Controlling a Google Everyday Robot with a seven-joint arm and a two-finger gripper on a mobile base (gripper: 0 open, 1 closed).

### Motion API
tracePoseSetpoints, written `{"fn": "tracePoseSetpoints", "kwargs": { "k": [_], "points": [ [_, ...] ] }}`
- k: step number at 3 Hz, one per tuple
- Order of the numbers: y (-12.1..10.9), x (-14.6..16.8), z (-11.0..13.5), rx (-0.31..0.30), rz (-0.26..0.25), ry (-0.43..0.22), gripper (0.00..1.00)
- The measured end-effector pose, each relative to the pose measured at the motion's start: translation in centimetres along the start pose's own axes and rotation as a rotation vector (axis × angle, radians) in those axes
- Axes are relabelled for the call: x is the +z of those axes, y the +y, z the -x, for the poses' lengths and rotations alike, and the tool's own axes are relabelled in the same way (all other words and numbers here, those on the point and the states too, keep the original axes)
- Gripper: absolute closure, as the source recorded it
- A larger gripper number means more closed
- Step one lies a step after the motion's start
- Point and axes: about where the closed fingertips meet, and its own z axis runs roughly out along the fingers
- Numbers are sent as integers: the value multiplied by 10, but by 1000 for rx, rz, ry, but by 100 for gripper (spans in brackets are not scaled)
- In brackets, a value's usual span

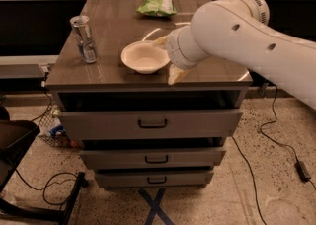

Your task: Move paper bowl near redbull can

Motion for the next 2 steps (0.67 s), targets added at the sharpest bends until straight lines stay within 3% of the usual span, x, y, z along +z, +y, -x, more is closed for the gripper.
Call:
{"fn": "tracePoseSetpoints", "kwargs": {
  "k": [2],
  "points": [
    [0, 0, 1, -1, 0, 0, 0]
  ]
}}
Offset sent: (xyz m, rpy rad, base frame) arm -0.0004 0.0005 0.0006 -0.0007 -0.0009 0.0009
